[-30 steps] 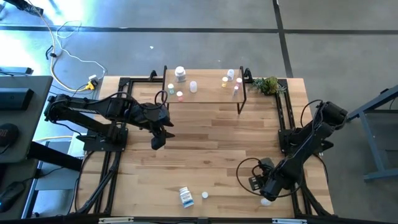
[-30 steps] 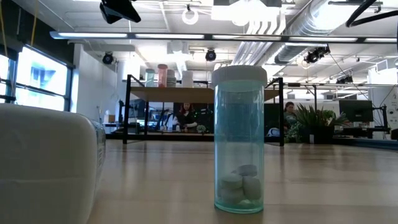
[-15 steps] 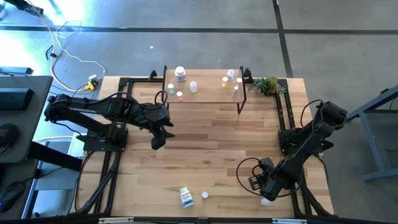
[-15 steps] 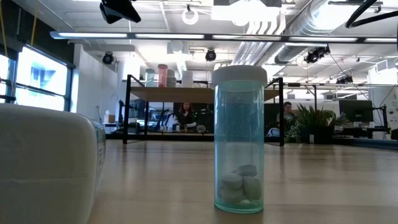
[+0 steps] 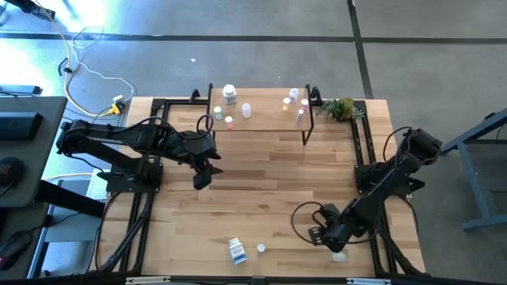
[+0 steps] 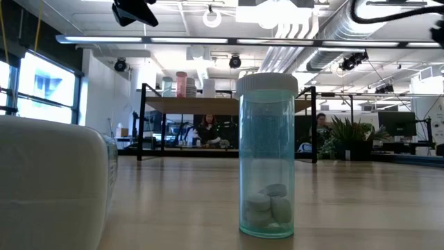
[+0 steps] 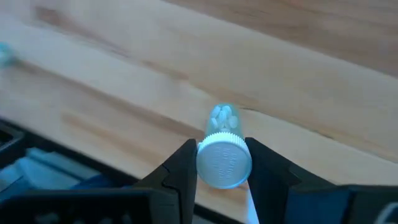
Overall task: Pick and place medicine bottles onto shelf by color
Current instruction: Put the right blue pill bottle on the shelf
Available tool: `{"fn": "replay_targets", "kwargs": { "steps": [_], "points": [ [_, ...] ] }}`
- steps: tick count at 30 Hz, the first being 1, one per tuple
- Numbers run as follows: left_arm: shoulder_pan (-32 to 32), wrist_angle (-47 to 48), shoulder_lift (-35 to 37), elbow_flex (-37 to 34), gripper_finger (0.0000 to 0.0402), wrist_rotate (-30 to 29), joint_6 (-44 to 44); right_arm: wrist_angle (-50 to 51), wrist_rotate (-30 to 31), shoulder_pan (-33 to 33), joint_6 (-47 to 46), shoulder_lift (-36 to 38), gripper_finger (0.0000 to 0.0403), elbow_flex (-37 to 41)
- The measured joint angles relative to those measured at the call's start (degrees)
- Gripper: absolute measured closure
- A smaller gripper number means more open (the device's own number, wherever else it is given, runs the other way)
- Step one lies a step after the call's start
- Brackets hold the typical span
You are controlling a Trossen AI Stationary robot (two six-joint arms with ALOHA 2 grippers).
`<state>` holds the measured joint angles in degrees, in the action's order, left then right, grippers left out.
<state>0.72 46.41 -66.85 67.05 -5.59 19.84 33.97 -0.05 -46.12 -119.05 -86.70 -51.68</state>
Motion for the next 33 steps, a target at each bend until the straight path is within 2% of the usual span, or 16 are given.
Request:
{"fn": "replay_targets", "kwargs": {
  "steps": [5, 11, 19, 27, 33],
  "points": [
    [0.40, 0.01, 0.00, 0.00, 0.0176, -0.23, -0.04, -4.10, 1.31, 3.69, 4.65, 0.00, 0.0299, -0.85],
    [2.24, 0.01, 0.00, 0.00, 0.0176, -0.21, 0.02, -0.73, 3.96, 9.57, 13.02, 0.00, 0.0299, -5.93],
    [5.85, 0.01, 0.00, 0.00, 0.0176, -0.21, -0.02, 3.74, 3.84, 18.53, 25.99, 0.02, 0.0299, -11.27],
    [10.15, 0.01, -0.07, 0.00, 0.0176, -0.21, -0.50, 12.01, 1.33, 29.86, 43.30, 0.02, 0.0299, -18.68],
    [13.70, 0.02, -0.93, 0.04, 0.0176, -0.21, -0.48, 21.23, -0.60, 40.56, 59.91, 0.02, 0.0299, -26.49]
  ]
}}
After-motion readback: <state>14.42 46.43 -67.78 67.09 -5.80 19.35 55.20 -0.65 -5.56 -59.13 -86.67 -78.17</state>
